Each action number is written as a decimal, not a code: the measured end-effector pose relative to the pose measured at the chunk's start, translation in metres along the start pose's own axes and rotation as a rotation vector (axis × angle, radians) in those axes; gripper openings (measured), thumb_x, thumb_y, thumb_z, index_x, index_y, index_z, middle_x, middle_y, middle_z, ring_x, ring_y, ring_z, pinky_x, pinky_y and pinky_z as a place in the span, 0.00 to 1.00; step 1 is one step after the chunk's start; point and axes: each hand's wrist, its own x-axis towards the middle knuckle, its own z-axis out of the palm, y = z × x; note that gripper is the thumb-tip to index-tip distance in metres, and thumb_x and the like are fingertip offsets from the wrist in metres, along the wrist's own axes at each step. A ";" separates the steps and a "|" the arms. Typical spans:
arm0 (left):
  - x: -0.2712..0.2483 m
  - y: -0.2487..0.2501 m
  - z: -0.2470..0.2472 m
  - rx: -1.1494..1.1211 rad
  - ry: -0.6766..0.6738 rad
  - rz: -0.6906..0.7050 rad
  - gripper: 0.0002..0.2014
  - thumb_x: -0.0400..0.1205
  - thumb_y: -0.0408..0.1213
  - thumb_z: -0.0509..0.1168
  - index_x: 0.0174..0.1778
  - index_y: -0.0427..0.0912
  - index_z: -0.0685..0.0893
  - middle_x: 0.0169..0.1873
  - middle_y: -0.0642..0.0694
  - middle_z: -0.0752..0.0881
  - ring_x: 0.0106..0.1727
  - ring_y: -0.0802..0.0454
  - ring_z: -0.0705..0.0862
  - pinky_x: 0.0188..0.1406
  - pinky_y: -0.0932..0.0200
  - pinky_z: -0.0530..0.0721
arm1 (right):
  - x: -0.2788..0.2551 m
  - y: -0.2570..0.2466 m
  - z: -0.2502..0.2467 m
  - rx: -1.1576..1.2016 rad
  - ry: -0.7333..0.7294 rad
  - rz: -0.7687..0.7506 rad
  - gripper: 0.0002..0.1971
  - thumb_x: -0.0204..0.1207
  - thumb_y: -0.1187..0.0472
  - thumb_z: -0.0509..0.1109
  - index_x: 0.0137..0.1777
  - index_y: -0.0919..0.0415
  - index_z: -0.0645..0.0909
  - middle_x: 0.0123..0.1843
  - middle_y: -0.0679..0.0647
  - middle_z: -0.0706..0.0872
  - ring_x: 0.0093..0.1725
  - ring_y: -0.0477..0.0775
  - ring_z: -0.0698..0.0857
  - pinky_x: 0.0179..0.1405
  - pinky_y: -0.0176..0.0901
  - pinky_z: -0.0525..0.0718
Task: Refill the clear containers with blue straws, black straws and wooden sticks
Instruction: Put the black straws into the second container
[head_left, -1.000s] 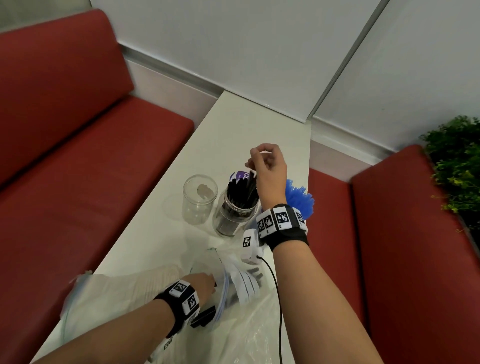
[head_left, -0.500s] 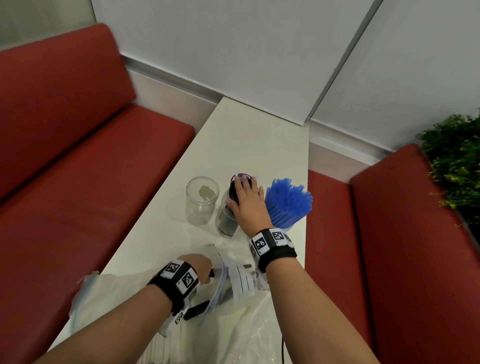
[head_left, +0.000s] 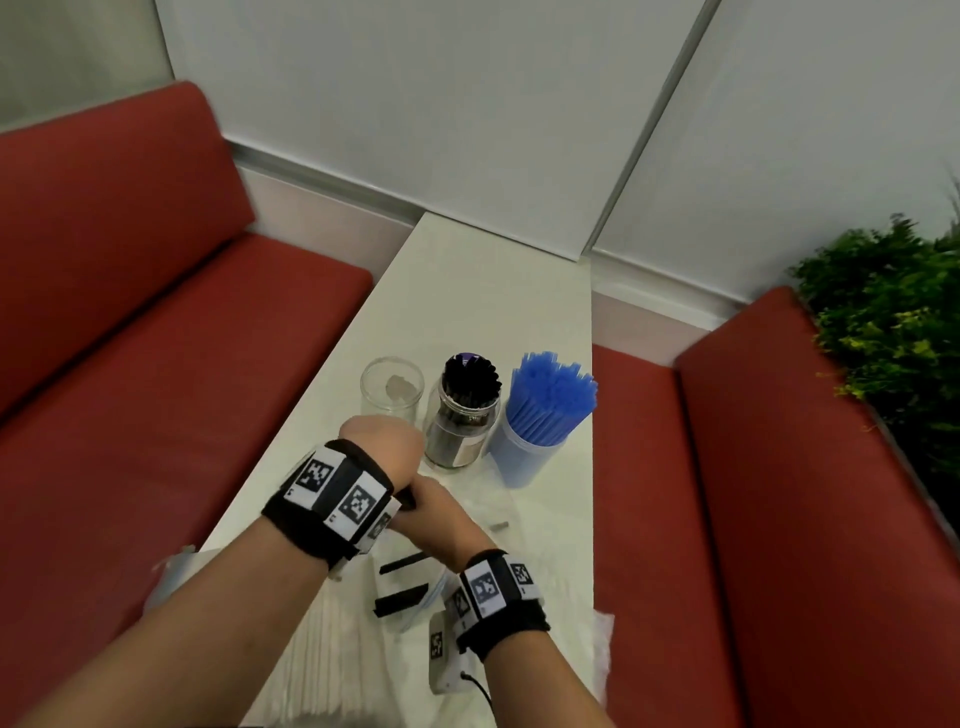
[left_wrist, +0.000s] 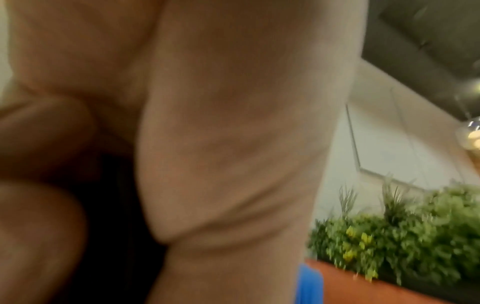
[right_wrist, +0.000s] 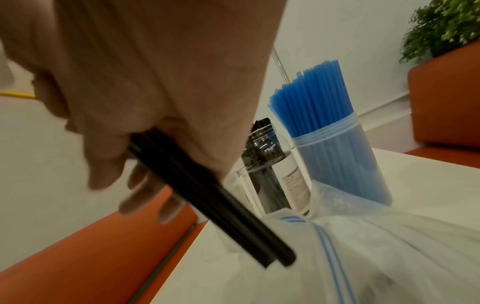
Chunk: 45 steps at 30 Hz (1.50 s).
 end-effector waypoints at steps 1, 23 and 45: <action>-0.003 0.000 -0.010 -0.009 0.027 0.047 0.07 0.80 0.31 0.66 0.52 0.40 0.86 0.47 0.47 0.86 0.49 0.48 0.86 0.43 0.57 0.78 | -0.001 -0.005 -0.003 0.018 0.067 -0.016 0.07 0.78 0.69 0.72 0.43 0.57 0.84 0.39 0.42 0.89 0.39 0.38 0.84 0.42 0.35 0.80; 0.032 0.028 0.011 -2.609 -0.396 -0.045 0.13 0.88 0.43 0.59 0.44 0.39 0.82 0.29 0.44 0.82 0.25 0.53 0.83 0.19 0.66 0.83 | -0.010 -0.101 -0.085 0.625 0.488 -0.261 0.13 0.82 0.53 0.76 0.37 0.52 0.80 0.30 0.50 0.80 0.28 0.48 0.79 0.33 0.38 0.83; 0.111 0.009 0.047 -0.658 0.501 0.095 0.14 0.83 0.31 0.58 0.60 0.42 0.85 0.60 0.46 0.83 0.55 0.44 0.81 0.55 0.50 0.82 | 0.058 -0.087 -0.163 0.567 0.549 -0.238 0.14 0.84 0.56 0.74 0.38 0.58 0.76 0.28 0.47 0.78 0.28 0.48 0.77 0.34 0.41 0.82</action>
